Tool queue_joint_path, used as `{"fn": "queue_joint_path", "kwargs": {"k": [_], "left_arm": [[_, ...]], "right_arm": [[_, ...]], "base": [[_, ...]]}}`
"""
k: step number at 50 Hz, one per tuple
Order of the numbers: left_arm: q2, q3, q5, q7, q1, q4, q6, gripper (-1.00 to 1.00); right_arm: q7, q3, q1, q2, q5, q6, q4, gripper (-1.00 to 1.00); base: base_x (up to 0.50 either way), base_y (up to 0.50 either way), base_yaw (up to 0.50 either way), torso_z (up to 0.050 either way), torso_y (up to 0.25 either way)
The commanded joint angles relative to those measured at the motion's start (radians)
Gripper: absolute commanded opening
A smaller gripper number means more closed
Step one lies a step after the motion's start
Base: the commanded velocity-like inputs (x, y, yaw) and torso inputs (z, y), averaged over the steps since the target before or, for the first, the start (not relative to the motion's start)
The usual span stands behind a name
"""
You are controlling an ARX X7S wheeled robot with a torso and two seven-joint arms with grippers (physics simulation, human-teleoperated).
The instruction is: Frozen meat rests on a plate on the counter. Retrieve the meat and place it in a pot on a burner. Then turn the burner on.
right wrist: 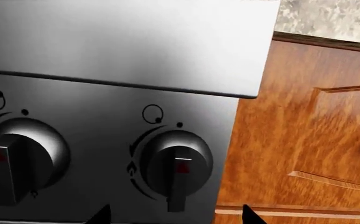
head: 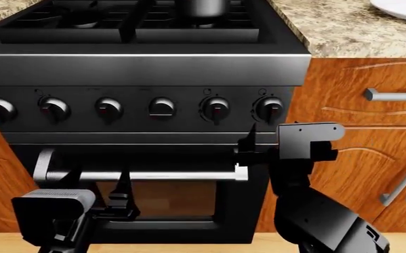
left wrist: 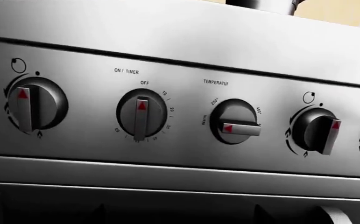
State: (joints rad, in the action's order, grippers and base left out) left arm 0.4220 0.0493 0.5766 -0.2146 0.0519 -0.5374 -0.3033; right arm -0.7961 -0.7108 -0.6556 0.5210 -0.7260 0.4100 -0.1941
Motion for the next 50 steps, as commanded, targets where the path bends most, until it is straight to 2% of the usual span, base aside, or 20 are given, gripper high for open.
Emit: {"fn": "queue_joint_path", "kwargs": {"k": [1, 50], "left_arm": [[0.001, 0.005, 0.003, 0.005, -0.002, 0.012, 0.004, 1.00], [-0.004, 0.024, 0.025, 0.008, -0.035, 0.065, 0.000, 1.00]], "right_arm": [[0.004, 0.009, -0.009, -0.009, 0.011, -0.018, 0.037, 1.00], [0.065, -0.001, -0.067, -0.059, 0.043, -0.049, 0.174, 1.00]], "base": [[0.00, 0.00, 0.00, 0.000, 0.000], [0.00, 0.00, 0.00, 0.000, 0.000]]}}
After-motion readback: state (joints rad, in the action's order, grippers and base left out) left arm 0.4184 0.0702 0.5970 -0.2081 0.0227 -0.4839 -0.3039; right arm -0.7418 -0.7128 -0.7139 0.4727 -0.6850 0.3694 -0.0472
